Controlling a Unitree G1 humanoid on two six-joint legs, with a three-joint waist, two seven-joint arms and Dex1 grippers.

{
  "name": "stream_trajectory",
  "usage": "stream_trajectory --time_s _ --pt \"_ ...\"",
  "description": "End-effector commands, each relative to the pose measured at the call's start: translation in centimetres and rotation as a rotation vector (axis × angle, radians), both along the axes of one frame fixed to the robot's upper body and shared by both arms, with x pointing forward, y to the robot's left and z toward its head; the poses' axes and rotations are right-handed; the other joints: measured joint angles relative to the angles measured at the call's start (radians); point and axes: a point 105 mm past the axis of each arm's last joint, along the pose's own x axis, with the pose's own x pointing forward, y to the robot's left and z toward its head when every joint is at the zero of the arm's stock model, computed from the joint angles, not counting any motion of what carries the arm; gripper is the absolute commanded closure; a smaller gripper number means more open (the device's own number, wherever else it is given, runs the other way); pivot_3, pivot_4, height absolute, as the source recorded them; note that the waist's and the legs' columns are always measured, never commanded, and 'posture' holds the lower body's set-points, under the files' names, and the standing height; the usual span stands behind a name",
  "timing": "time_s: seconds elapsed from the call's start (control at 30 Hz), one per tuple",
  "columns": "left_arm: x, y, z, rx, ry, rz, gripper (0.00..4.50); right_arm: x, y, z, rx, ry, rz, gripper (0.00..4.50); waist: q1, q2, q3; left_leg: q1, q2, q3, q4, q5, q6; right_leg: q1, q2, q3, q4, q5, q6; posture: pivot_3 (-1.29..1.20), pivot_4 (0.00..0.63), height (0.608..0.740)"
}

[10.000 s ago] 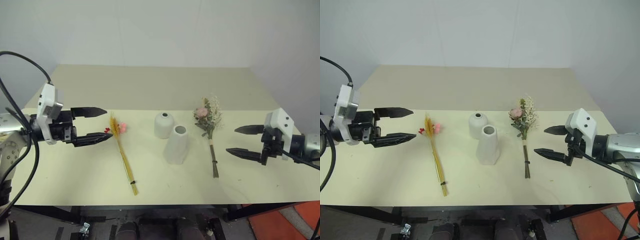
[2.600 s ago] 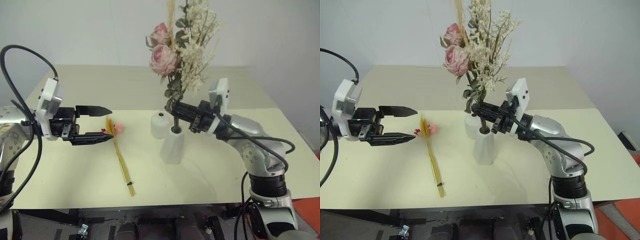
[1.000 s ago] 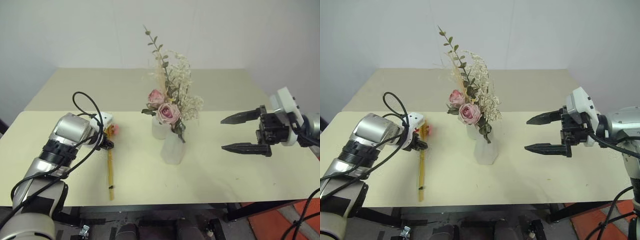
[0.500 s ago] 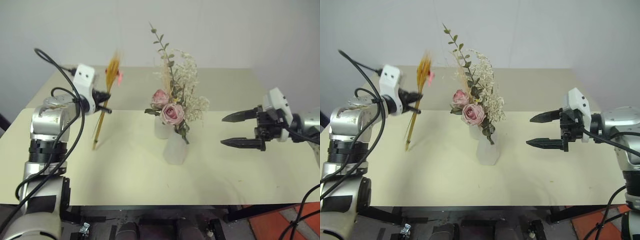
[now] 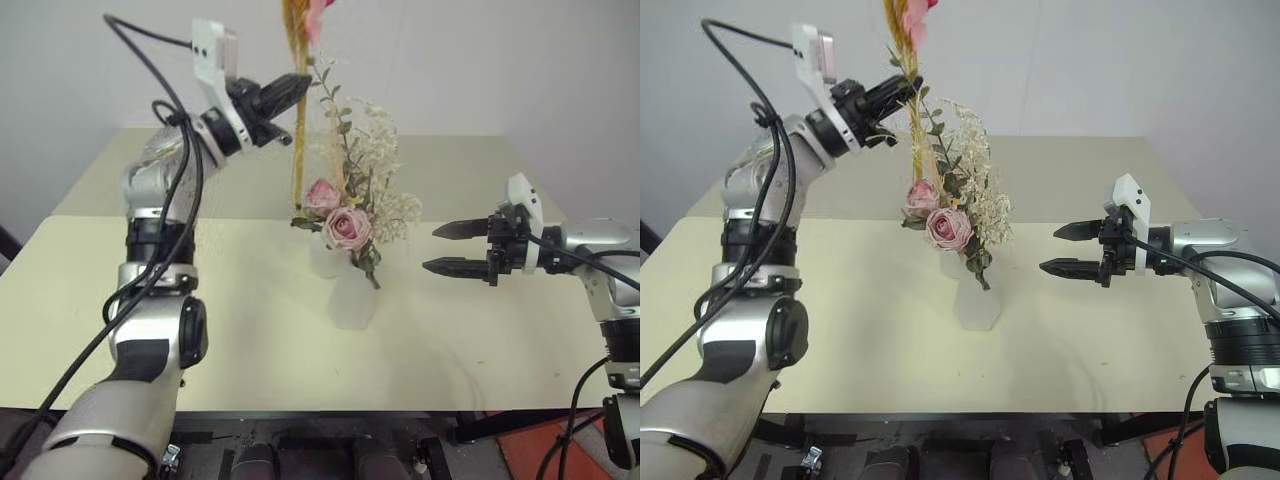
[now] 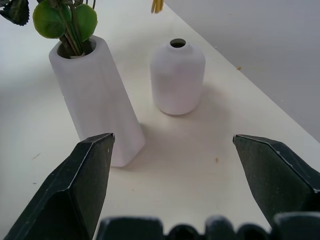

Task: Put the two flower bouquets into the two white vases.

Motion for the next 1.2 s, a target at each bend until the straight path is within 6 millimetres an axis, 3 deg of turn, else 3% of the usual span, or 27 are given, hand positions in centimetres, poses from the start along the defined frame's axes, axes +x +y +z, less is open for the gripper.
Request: stream_trajectory --time_s 0.03,0.53,1.0,1.2 --pt "-0.4 -0.8 1.9 -0.028 -0.073 -0.038 4.47 -0.4 0.3 1.3 0.009 -0.067 0.009 0.0 -0.001 0.0 0.0 0.0 0.0 0.0 0.0 0.0 0.0 0.0 0.0 0.0 0.0 0.0 0.0 0.0 0.15 0.74" --pt "0.4 -3.8 -0.1 -0.042 -0.043 -0.121 4.47 -1.7 0.1 0.7 0.016 -0.055 -0.015 0.0 0.001 0.0 0.0 -0.002 0.0 -0.001 0.0 0.0 0.0 0.0 0.0 -0.001 -0.002 0.001 0.002 0.0 0.15 0.74" --pt "0.9 -4.5 -2.3 0.007 -0.006 -0.119 4.47 -2.2 0.1 0.5 0.025 -0.047 -0.032 0.0 0.002 0.0 0.0 -0.002 0.0 -0.002 0.0 0.0 0.0 0.0 0.0 -0.001 -0.002 0.001 0.002 0.0 0.15 0.74" --pt "0.9 -4.6 -2.3 0.011 -0.004 -0.126 4.47 -2.3 0.0 0.4 0.027 -0.047 -0.038 0.0 0.002 0.0 0.0 -0.002 0.0 -0.002 0.0 0.0 0.0 0.0 0.0 -0.001 -0.002 0.001 0.002 0.0 0.15 0.74"
